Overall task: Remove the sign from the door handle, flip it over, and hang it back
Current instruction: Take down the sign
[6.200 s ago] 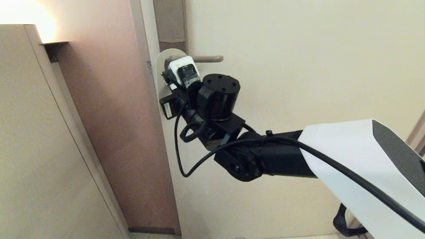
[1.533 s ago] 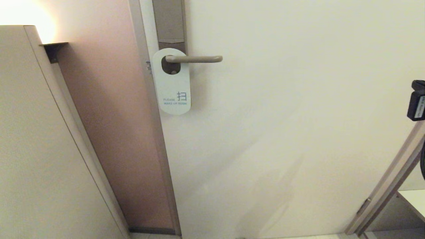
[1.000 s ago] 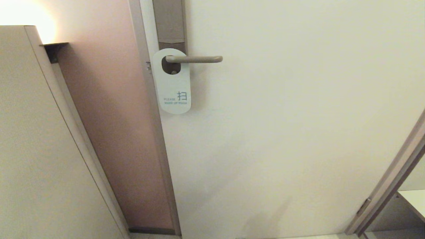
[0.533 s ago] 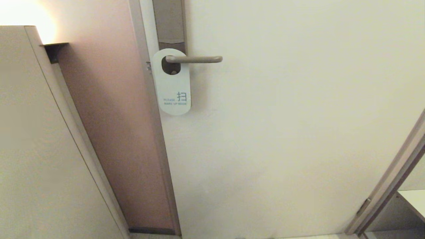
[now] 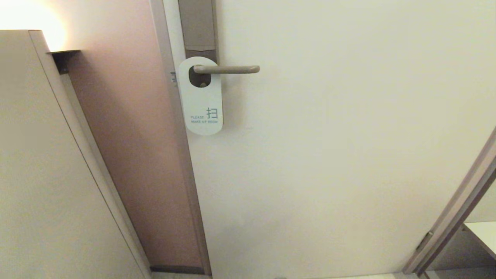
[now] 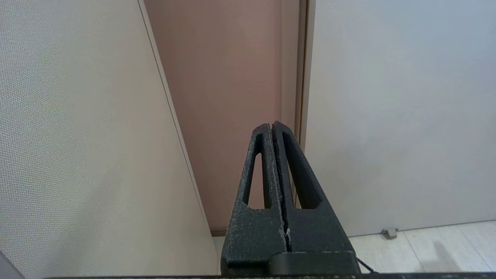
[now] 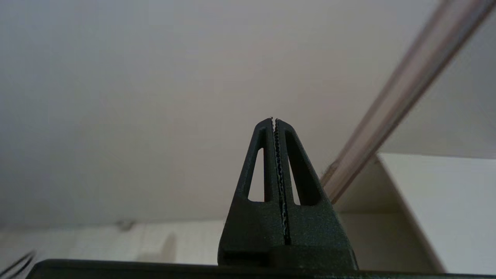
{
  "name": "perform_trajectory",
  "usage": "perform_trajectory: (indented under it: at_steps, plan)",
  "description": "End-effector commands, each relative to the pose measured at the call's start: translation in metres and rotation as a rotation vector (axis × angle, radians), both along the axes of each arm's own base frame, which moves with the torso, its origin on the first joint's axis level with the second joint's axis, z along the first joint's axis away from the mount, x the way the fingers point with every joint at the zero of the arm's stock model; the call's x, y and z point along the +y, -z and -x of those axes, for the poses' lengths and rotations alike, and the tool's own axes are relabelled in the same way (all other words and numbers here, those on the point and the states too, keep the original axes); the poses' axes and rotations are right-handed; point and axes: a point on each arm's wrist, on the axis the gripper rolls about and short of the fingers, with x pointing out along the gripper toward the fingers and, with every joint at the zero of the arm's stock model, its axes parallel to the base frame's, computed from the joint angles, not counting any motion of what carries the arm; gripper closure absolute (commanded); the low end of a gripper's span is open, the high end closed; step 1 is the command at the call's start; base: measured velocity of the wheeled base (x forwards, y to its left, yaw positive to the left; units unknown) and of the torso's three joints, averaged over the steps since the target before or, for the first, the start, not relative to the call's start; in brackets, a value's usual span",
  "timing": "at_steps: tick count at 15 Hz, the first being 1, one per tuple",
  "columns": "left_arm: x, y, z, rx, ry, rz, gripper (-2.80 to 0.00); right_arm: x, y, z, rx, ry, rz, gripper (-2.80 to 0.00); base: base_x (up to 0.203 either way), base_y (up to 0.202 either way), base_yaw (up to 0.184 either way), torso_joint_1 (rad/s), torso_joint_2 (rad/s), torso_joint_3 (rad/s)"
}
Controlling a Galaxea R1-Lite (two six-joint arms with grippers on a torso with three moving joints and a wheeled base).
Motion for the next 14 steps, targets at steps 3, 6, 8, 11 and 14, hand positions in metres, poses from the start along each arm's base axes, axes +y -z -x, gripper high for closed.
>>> perform_trajectory:
  at_steps: [3, 6, 8, 11, 14]
  plan:
    - [0.000, 0.000, 0.000, 0.000, 0.000, -0.002, 0.00, 0.002, 0.014, 0.020, -0.002, -0.020, -0.004, 0.00, 0.000, 0.000, 0.000, 0.000, 0.00, 0.000]
    - [0.000, 0.000, 0.000, 0.000, 0.000, 0.000, 0.00, 0.003, 0.021, 0.026, 0.019, -0.035, -0.012, 0.00, 0.000, 0.000, 0.000, 0.000, 0.00, 0.000]
    - [0.000, 0.000, 0.000, 0.000, 0.001, 0.000, 0.00, 0.004, 0.022, 0.026, 0.034, -0.049, -0.034, 0.00, 0.000, 0.000, 0.000, 0.000, 0.00, 0.000]
    - [0.000, 0.000, 0.000, 0.000, 0.000, 0.000, 0.00, 0.005, 0.028, 0.027, 0.089, -0.083, -0.064, 0.00, 0.000, 0.000, 0.000, 0.000, 0.00, 0.000]
    - [0.000, 0.000, 0.000, 0.000, 0.001, 0.000, 0.00, 0.005, 0.032, 0.029, 0.116, -0.128, -0.068, 0.00, 0.000, 0.000, 0.000, 0.000, 0.00, 0.000]
